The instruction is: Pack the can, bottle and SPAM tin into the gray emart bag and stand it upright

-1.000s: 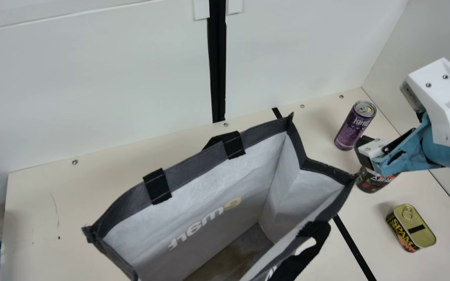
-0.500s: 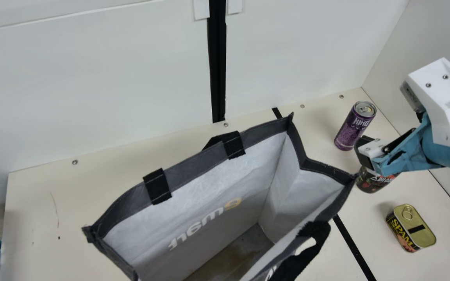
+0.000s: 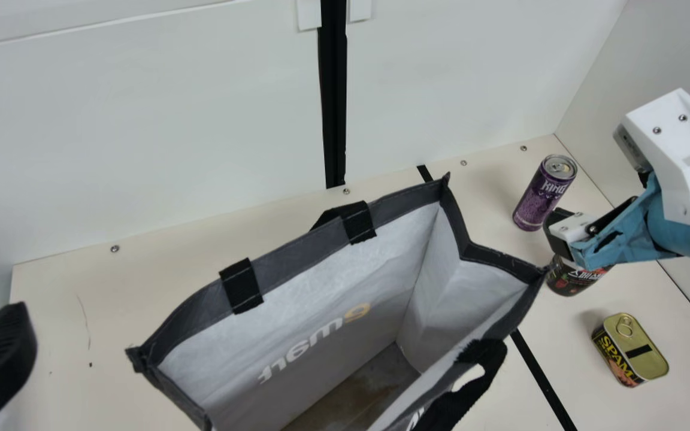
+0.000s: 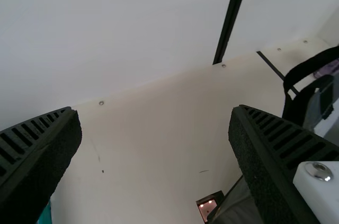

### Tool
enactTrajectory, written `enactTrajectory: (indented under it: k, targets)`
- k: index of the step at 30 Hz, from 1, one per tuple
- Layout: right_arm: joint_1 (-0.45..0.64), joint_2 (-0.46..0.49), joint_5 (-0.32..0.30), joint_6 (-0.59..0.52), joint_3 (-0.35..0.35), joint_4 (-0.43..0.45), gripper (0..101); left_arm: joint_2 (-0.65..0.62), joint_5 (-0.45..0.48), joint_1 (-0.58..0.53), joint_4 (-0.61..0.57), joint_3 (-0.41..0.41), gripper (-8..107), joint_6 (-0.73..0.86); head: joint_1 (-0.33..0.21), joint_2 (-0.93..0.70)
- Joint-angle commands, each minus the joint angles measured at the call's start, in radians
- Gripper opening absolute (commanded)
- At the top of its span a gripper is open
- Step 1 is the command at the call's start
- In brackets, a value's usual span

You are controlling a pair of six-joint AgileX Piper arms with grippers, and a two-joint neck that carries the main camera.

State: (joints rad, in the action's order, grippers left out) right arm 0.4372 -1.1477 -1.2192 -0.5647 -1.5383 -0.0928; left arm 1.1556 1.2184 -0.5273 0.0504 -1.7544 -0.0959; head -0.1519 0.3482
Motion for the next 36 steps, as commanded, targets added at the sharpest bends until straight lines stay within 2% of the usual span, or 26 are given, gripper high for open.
enactTrajectory:
  k: [1, 18, 36]
  targets:
    - [0.0, 0.0, 0.0, 0.0, 0.0, 0.0, 95, 0.01, 0.002, -0.036, 0.005, -0.01, 90, -0.007, -0.023, 0.001]
    - [0.0, 0.0, 0.0, 0.0, 0.0, 0.0, 95, 0.117, 0.002, -0.196, -0.018, -0.102, 90, 0.007, -0.023, 0.001]
    - [0.0, 0.0, 0.0, 0.0, 0.0, 0.0, 95, 0.276, 0.002, -0.269, -0.08, -0.251, 90, 0.109, -0.023, 0.001]
